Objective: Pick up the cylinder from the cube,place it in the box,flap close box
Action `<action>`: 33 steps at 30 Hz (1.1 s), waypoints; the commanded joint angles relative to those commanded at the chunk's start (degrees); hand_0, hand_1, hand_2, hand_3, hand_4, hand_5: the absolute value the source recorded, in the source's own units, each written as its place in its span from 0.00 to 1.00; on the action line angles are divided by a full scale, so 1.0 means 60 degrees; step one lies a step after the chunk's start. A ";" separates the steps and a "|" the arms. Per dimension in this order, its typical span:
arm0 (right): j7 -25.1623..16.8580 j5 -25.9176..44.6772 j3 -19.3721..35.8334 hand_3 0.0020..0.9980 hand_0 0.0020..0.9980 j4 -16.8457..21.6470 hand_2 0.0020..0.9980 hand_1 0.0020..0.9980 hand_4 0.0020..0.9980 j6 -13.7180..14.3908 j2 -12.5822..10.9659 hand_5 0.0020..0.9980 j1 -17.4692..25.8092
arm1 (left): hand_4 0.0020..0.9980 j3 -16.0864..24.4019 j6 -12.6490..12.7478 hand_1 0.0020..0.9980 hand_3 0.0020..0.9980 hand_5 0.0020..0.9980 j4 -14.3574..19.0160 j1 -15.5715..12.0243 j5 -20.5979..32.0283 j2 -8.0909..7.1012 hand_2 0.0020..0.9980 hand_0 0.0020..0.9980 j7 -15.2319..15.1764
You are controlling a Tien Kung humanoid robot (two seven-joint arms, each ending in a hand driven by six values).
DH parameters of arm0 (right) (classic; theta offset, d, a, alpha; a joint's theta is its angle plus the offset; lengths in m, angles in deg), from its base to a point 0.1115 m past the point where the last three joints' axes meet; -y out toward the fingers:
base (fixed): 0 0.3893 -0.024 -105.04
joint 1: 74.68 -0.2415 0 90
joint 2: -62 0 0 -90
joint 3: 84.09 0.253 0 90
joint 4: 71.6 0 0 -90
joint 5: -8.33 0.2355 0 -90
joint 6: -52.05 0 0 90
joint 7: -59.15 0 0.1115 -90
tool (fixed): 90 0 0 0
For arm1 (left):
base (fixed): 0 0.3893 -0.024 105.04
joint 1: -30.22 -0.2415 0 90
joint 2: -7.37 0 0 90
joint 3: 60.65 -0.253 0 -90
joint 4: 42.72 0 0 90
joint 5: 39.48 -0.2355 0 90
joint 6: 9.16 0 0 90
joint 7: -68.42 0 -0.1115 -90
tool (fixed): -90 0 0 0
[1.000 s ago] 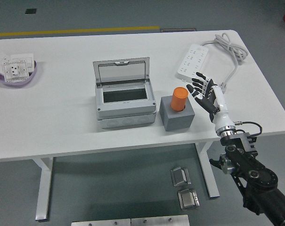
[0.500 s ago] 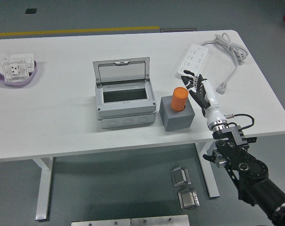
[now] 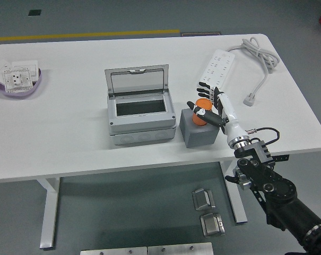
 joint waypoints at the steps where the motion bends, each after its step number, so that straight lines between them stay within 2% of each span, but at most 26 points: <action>1: 0.0005 -0.0005 -0.0008 0.85 0.79 0.0003 0.80 0.80 0.89 -0.0005 0.0001 0.30 0.0003 | 0.82 -0.0005 -0.0001 0.69 0.89 0.50 0.0000 0.0004 0.0002 0.0001 0.72 0.74 -0.0002; 8: 0.0033 0.0013 -0.0068 0.86 0.78 0.0008 0.80 0.80 0.89 -0.0014 0.0008 0.29 0.0047 | 0.82 -0.0037 -0.0010 0.69 0.89 0.51 0.0000 0.0015 0.0014 0.0009 0.72 0.74 -0.0009; 9: 0.0034 0.0023 -0.0086 0.86 0.75 0.0015 0.80 0.80 0.89 -0.0010 0.0011 0.29 0.0060 | 0.82 -0.0040 -0.0010 0.68 0.89 0.50 0.0000 0.0015 0.0013 0.0009 0.72 0.74 -0.0008; 14: 0.0023 0.0085 -0.0151 0.86 0.75 0.0029 0.80 0.80 0.89 0.0003 0.0038 0.29 0.0118 | 0.82 -0.0052 -0.0013 0.68 0.89 0.50 0.0000 0.0021 0.0010 0.0009 0.72 0.74 -0.0005; 15: 0.0020 0.0101 -0.0162 0.86 0.72 0.0026 0.80 0.80 0.88 0.0003 0.0045 0.26 0.0128 | 0.82 -0.0056 -0.0014 0.68 0.89 0.50 0.0000 0.0025 0.0007 0.0009 0.72 0.74 -0.0004; 20: 0.0006 0.0145 -0.0210 0.86 0.72 0.0028 0.80 0.80 0.88 0.0038 0.0064 0.26 0.0154 | 0.82 -0.0096 -0.0018 0.68 0.89 0.50 0.0000 0.0036 0.0022 0.0002 0.72 0.74 -0.0015; 21: 0.0001 0.0153 -0.0221 0.84 0.70 0.0032 0.77 0.78 0.81 0.0055 0.0066 0.17 0.0156 | 0.82 -0.0100 -0.0018 0.68 0.89 0.50 0.0000 0.0039 0.0023 0.0000 0.72 0.73 -0.0018; 26: -0.0010 0.0252 -0.0266 0.84 0.70 0.0039 0.77 0.78 0.81 0.0116 0.0066 0.17 0.0168 | 0.82 -0.0113 -0.0022 0.68 0.89 0.50 0.0000 0.0042 0.0021 0.0002 0.72 0.73 -0.0023; 27: -0.0013 0.0280 -0.0277 0.79 0.67 0.0041 0.73 0.75 0.65 0.0131 0.0068 0.04 0.0174 | 0.82 -0.0111 -0.0022 0.68 0.89 0.50 0.0000 0.0041 0.0014 0.0004 0.72 0.73 -0.0023; 32: -0.0016 0.0426 -0.0342 0.79 0.67 0.0054 0.73 0.75 0.65 0.0179 0.0084 0.04 0.0210 | 0.82 -0.0113 -0.0025 0.68 0.89 0.50 0.0000 0.0034 -0.0005 0.0007 0.72 0.73 -0.0020; 33: -0.0013 0.0458 -0.0358 0.70 0.68 0.0054 0.66 0.70 0.19 0.0187 0.0088 0.00 0.0216 | 0.82 -0.0116 -0.0024 0.68 0.89 0.50 0.0000 0.0035 -0.0005 0.0005 0.72 0.73 -0.0022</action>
